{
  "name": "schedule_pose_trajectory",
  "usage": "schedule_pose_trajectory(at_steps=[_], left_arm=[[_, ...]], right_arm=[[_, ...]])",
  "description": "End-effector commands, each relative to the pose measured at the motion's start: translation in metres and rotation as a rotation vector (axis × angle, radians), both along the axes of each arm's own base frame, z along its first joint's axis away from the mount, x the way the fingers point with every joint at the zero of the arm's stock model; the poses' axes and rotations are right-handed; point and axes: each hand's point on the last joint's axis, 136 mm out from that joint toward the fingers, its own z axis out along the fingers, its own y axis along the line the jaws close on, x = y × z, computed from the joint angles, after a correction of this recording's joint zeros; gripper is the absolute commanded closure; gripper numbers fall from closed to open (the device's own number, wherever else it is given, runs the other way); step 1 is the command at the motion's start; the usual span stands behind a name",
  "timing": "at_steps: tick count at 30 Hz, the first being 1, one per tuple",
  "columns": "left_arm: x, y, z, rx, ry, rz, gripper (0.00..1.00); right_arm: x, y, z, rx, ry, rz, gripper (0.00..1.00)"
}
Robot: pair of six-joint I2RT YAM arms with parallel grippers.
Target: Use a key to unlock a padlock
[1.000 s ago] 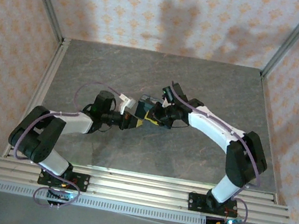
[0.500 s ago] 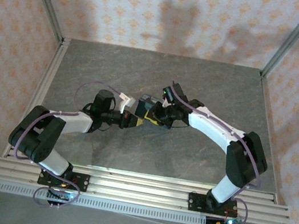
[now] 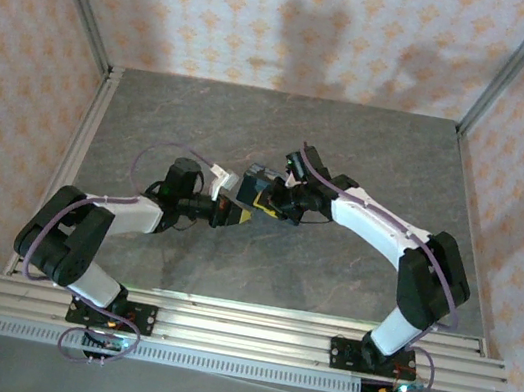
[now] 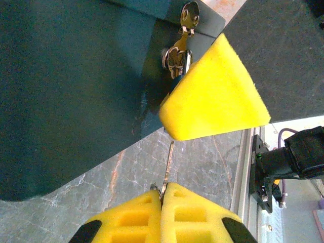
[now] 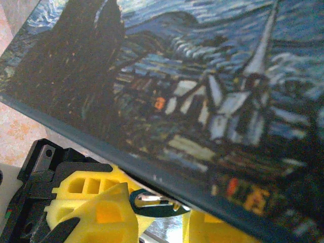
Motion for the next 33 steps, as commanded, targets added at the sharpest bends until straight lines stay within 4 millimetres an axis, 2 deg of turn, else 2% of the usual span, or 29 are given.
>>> schedule_pose_trajectory(at_steps=[1, 9, 25, 33], left_arm=[[-0.008, -0.002, 0.01, -0.011, -0.037, -0.035, 1.0], [-0.003, -0.005, 0.02, -0.023, -0.059, -0.027, 1.0], [0.001, -0.009, 0.01, -0.017, -0.038, -0.024, 1.0], [0.008, -0.01, 0.017, -0.018, -0.044, -0.001, 1.0]], right_arm=[[0.008, 0.0, 0.021, 0.041, -0.073, -0.021, 1.0], [0.006, 0.001, 0.018, 0.046, -0.06, -0.02, 1.0], [0.008, 0.002, 0.02, 0.055, -0.062, -0.024, 1.0], [0.006, 0.001, 0.019, 0.054, -0.06, -0.025, 1.0]])
